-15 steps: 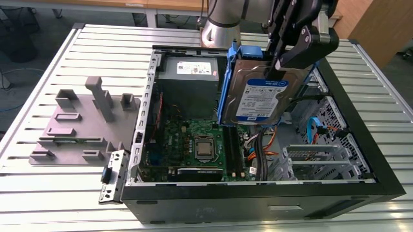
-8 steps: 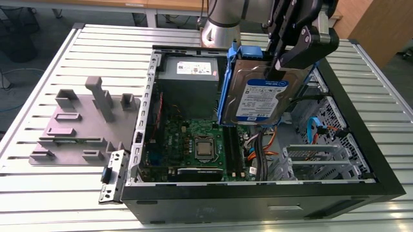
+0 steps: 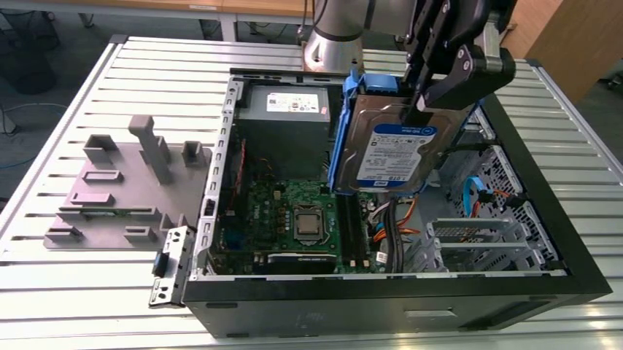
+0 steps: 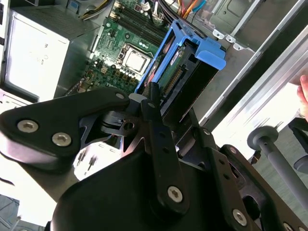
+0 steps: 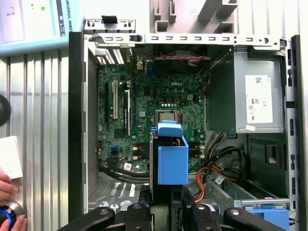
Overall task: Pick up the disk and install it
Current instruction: 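Pick up the disk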
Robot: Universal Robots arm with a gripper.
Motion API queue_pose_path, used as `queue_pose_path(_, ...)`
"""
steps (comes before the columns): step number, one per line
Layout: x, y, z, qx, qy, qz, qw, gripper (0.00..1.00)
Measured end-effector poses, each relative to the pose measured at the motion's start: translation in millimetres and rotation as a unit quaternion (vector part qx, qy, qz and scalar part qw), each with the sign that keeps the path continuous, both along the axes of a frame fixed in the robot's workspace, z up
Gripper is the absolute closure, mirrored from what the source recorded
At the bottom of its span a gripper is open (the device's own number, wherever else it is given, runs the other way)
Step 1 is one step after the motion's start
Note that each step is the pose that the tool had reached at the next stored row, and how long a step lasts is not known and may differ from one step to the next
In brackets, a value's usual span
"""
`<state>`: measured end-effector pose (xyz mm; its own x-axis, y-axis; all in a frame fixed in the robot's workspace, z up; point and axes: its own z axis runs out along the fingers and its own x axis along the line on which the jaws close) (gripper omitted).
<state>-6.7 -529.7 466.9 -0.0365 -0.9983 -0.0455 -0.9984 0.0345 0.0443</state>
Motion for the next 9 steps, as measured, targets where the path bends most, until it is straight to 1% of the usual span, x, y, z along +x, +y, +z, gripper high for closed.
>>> queue_pose_path(9, 0.0, -13.5, -0.4, 0.0000, 0.0000, 0.000, 1.00000, 0.65)
